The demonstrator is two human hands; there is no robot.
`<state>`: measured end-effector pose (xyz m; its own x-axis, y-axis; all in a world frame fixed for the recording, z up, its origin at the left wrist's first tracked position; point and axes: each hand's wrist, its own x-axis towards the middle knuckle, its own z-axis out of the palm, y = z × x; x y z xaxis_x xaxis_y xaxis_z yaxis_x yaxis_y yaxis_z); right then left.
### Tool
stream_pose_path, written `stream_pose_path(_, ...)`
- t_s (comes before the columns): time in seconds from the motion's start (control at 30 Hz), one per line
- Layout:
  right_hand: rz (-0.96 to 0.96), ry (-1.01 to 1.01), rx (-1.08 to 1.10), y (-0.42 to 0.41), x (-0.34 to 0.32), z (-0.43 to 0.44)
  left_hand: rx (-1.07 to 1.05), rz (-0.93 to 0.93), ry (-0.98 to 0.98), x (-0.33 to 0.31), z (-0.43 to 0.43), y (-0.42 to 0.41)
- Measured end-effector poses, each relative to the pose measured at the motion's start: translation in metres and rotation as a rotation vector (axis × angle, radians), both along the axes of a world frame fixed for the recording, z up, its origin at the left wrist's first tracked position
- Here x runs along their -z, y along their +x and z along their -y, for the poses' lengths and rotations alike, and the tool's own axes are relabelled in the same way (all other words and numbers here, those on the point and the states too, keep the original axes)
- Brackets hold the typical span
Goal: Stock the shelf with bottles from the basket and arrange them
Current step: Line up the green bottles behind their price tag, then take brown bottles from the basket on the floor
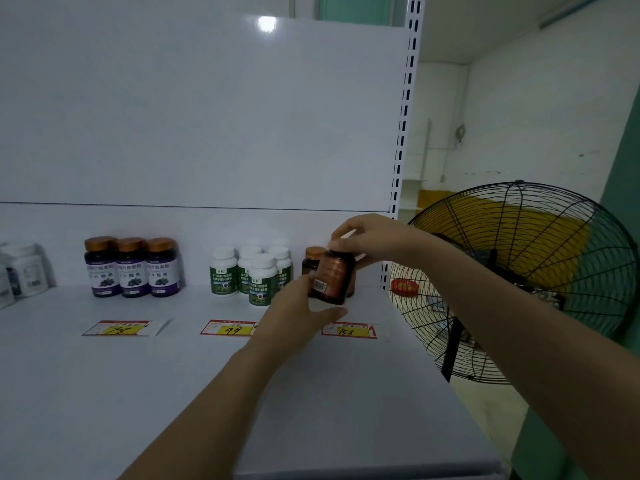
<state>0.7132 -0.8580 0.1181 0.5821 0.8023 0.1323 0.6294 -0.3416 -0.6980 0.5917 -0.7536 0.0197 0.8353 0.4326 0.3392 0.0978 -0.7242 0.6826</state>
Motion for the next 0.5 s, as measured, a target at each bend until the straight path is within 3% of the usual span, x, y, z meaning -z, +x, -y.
stream_pose_path(0.13,0.306,-0.064,0.071,0.002,-0.003,0.0,-0.142,-0.345,0.418,-0.001,-0.007,0.003)
stream_pose_path(0.2,0.417,-0.14,0.094,0.002,0.0,-0.001,-0.188,-0.442,0.529,-0.002,-0.009,0.002)
stream_pose_path(0.5,0.485,-0.19,0.009,-0.011,0.013,-0.029,-0.319,-0.509,0.516,-0.014,-0.022,-0.03)
